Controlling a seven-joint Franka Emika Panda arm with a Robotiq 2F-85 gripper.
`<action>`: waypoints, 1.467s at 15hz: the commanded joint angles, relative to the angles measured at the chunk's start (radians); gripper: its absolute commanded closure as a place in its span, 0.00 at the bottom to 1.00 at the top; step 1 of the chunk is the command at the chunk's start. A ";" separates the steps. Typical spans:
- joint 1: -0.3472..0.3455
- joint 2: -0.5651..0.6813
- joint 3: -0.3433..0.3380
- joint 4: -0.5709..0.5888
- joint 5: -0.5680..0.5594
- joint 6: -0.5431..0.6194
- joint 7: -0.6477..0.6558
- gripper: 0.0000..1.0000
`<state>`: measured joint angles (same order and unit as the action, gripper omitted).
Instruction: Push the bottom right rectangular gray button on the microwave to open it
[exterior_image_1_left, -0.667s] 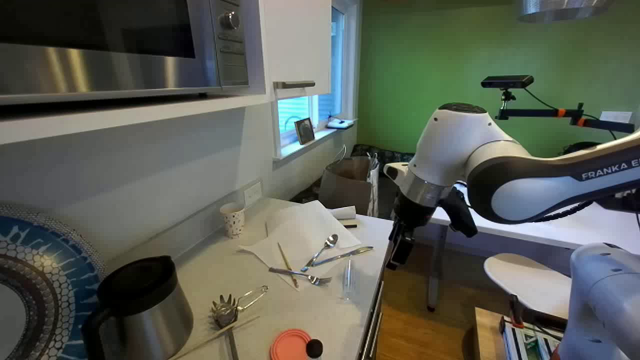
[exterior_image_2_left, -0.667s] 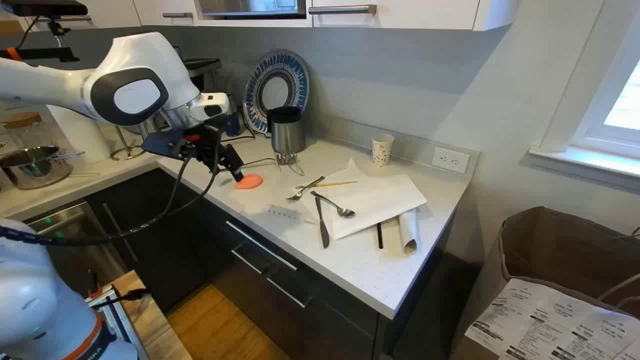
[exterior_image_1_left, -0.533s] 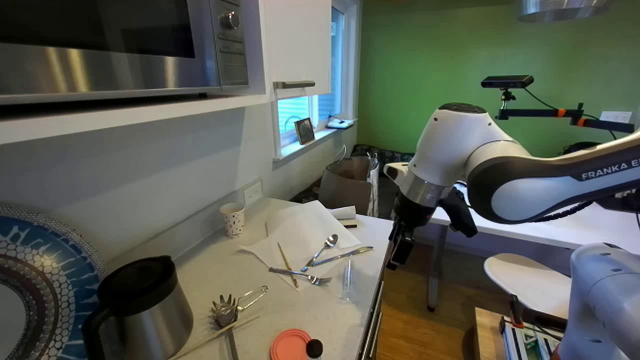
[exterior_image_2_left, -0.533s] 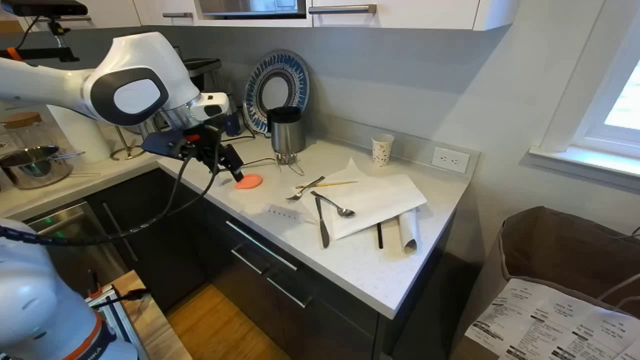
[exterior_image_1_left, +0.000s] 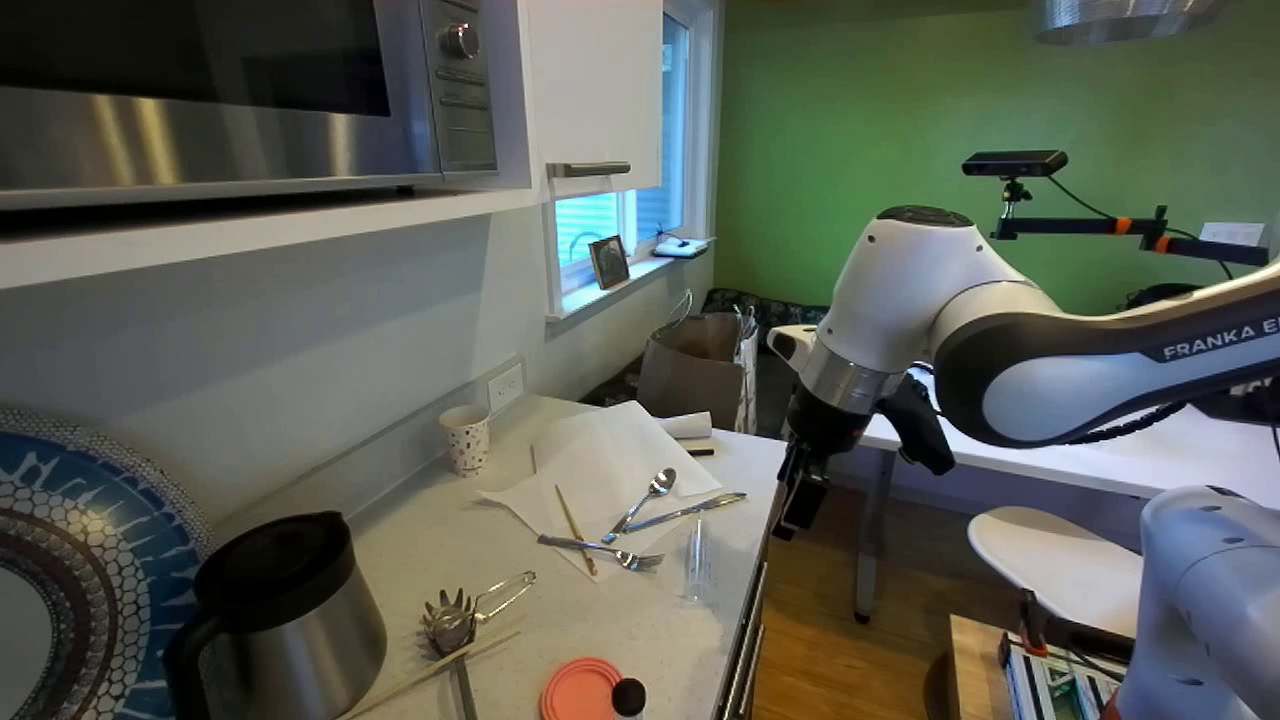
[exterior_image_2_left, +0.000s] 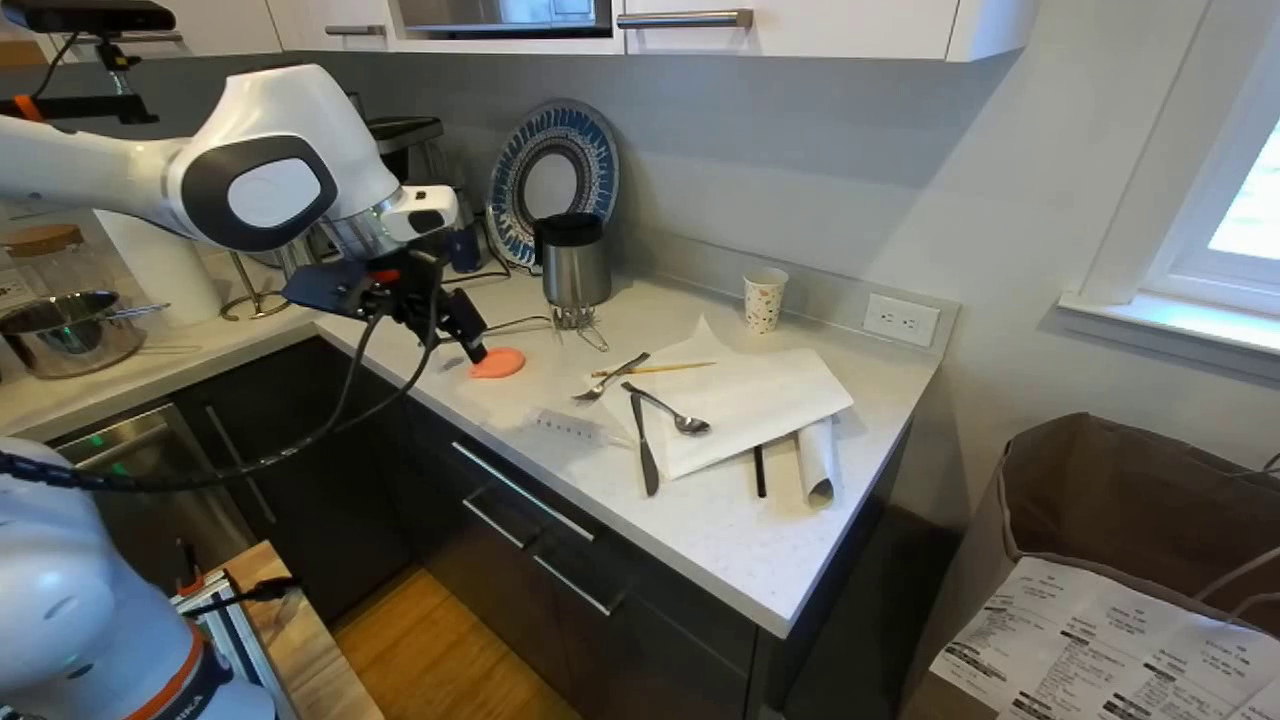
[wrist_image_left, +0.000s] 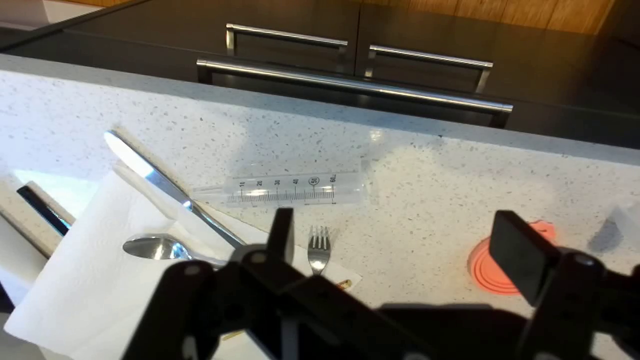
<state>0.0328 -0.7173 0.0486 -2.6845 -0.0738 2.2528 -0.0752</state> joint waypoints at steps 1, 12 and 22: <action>0.006 0.000 -0.005 0.001 -0.005 -0.002 0.004 0.00; -0.081 0.049 -0.003 0.257 -0.161 -0.010 0.003 0.00; -0.077 0.060 -0.011 0.362 -0.186 0.008 0.001 0.00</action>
